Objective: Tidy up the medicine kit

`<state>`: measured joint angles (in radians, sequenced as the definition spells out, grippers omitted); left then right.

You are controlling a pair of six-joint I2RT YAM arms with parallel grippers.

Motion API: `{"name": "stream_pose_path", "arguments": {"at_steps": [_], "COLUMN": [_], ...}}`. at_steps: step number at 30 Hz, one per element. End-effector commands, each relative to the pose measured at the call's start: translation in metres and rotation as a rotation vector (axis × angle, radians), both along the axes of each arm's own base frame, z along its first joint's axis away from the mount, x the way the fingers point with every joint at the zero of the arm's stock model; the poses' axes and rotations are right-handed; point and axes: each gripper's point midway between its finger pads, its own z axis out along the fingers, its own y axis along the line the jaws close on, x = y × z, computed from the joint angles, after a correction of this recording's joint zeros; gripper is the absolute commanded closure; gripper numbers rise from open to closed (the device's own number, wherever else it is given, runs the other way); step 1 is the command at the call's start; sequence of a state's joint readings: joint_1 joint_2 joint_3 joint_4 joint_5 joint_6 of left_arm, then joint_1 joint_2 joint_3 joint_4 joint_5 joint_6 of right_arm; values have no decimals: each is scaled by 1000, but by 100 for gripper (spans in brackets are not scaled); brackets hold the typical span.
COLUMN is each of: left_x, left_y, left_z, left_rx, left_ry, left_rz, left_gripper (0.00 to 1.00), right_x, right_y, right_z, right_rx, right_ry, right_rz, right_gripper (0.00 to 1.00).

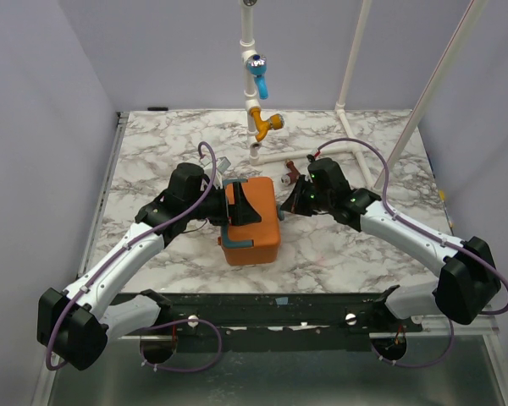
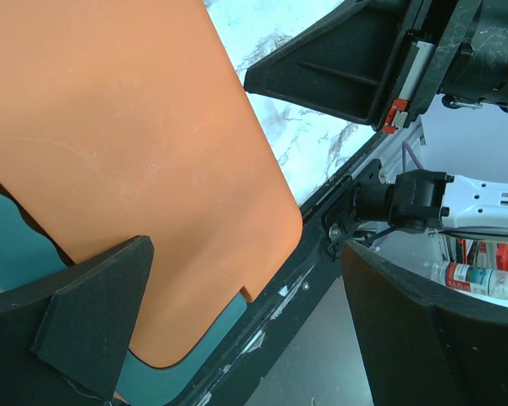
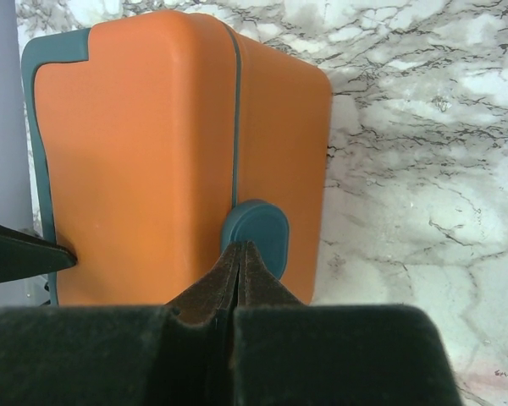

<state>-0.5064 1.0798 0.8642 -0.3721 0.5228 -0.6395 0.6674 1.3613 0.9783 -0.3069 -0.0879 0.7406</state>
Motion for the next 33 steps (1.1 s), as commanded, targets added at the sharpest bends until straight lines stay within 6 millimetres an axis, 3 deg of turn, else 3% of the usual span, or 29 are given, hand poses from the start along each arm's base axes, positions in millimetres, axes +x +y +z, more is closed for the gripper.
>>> {"name": "stream_pose_path", "arguments": {"at_steps": [1, 9, 16, 33], "left_x": [-13, -14, -14, -14], "left_y": [19, 19, 19, 18], "left_z": [-42, -42, -44, -45], "left_rx": [140, 139, 140, 136], "left_ry": [131, 131, 133, 139], "left_rz": [38, 37, 37, 34], "left_gripper": [3, 3, 3, 3], "right_x": [1, 2, -3, -9], "right_y": [-12, -16, -1, 11], "right_z": [-8, -12, -7, -25], "right_rx": [-49, -70, -10, 14], "right_ry": [-6, -6, -9, 49], "right_rz": [-42, -53, 19, 77], "right_gripper": [99, 99, 99, 99]}}
